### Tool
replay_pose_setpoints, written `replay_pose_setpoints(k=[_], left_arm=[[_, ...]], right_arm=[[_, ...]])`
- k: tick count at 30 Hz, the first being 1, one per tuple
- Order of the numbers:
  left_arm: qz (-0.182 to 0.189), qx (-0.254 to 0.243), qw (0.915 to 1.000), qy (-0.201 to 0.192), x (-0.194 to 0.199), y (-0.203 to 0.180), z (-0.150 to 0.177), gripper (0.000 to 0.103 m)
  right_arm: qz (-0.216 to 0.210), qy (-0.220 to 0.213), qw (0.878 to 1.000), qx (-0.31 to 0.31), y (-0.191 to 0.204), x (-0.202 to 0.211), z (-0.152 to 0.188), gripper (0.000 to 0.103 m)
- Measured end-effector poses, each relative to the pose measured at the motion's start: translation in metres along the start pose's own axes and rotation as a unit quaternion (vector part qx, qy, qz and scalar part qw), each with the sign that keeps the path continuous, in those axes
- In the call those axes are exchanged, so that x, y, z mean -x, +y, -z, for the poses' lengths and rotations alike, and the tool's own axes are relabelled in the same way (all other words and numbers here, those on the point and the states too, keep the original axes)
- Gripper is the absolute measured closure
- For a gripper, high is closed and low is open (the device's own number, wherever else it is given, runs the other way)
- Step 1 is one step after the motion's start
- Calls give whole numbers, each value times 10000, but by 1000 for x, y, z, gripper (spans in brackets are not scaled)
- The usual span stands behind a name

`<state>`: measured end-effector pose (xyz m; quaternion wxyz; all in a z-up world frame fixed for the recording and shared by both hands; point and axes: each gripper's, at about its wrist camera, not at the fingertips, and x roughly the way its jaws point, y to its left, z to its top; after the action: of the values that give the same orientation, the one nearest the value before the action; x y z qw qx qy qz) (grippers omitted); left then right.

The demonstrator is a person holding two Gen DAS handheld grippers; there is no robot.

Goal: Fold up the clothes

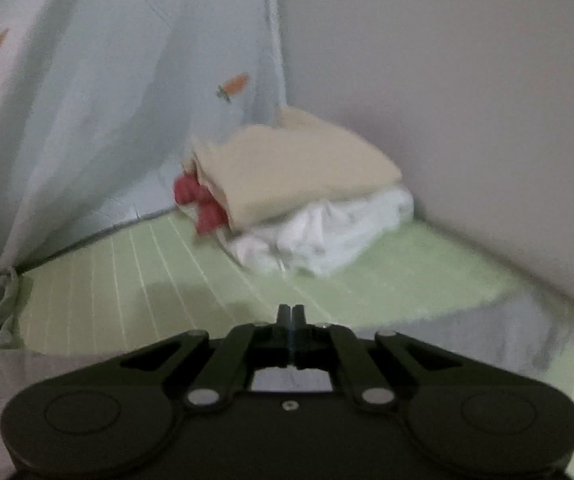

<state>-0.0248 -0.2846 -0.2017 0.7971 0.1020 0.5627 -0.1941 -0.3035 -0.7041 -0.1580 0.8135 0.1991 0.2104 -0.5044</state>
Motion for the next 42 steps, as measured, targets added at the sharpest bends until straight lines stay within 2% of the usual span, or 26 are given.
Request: replay_pose_setpoints(k=[3, 5, 7, 10, 12, 16, 18, 20, 22, 24, 25, 27, 28, 29, 30, 31, 32, 35, 38, 40, 42], left_arm=[[285, 509, 9982, -124, 6, 14, -8, 0], [461, 788, 9954, -290, 11, 23, -14, 0], [601, 1019, 9919, -461, 17, 31, -22, 0], [678, 1245, 9872, -727, 24, 41, -35, 0], [767, 1420, 9834, -834, 24, 48, -49, 0], [1023, 1794, 9731, -1025, 20, 59, -80, 1], [1162, 1954, 9675, -1107, 14, 62, -98, 5], [1391, 2105, 9617, -1075, 3, 63, -116, 20], [1670, 2234, 9553, -982, -10, 63, -134, 28], [1859, 2276, 9515, -915, -22, 59, -147, 28], [1869, 2231, 9526, -887, -29, 54, -155, 28], [1790, 2096, 9580, -788, -40, 44, -170, 36], [1746, 2049, 9603, -725, -46, 38, -176, 48], [1702, 2015, 9623, -667, -49, 34, -180, 72], [1620, 1966, 9650, -621, -52, 29, -183, 89], [1442, 1885, 9696, -603, -52, 23, -186, 98], [1264, 1773, 9741, -618, -51, 16, -188, 98], [615, 1052, 9871, -1034, -26, -6, -193, 98], [36, 263, 9876, -1545, 3, -26, -198, 98], [-264, -14, 9865, -1615, 5, -34, -203, 97], [-540, -40, 9865, -1549, -3, -37, -207, 88]], right_arm=[[-260, 428, 9984, -251, -4, -7, 9, 92], [-276, 625, 9974, -238, 0, -14, 15, 66], [-250, 795, 9963, -220, 3, -20, 22, 54], [-350, 948, 9943, -330, 4, -27, 24, 53], [-476, 1051, 9926, -385, 5, -33, 22, 48], [-355, 1188, 9923, -52, 16, -53, 20, 46], [-326, 1259, 9915, -40, 17, -59, 20, 46], [-299, 1331, 9906, -32, 17, -65, 19, 46], [-310, 1438, 9891, -95, 17, -70, 19, 46], [-367, 1476, 9883, -113, 18, -73, 18, 46], [-362, 1507, 9879, -37, 20, -74, 17, 48], [-339, 1569, 9869, 147, 23, -77, 15, 51], [-323, 1599, 9863, 250, 25, -78, 14, 59], [-307, 1629, 9855, 353, 27, -80, 13, 70], [-308, 1628, 9853, 424, 28, -80, 11, 77], [-316, 1592, 9857, 453, 27, -79, 10, 91], [-339, 1543, 9865, 428, 26, -77, 8, 97], [-452, 1294, 9905, 64, 21, -64, -1, 98], [-582, 915, 9938, 253, 27, -38, -17, 98], [-646, 684, 9949, 367, 30, -23, -28, 99], [-653, 619, 9953, 365, 30, -21, -33, 99]])
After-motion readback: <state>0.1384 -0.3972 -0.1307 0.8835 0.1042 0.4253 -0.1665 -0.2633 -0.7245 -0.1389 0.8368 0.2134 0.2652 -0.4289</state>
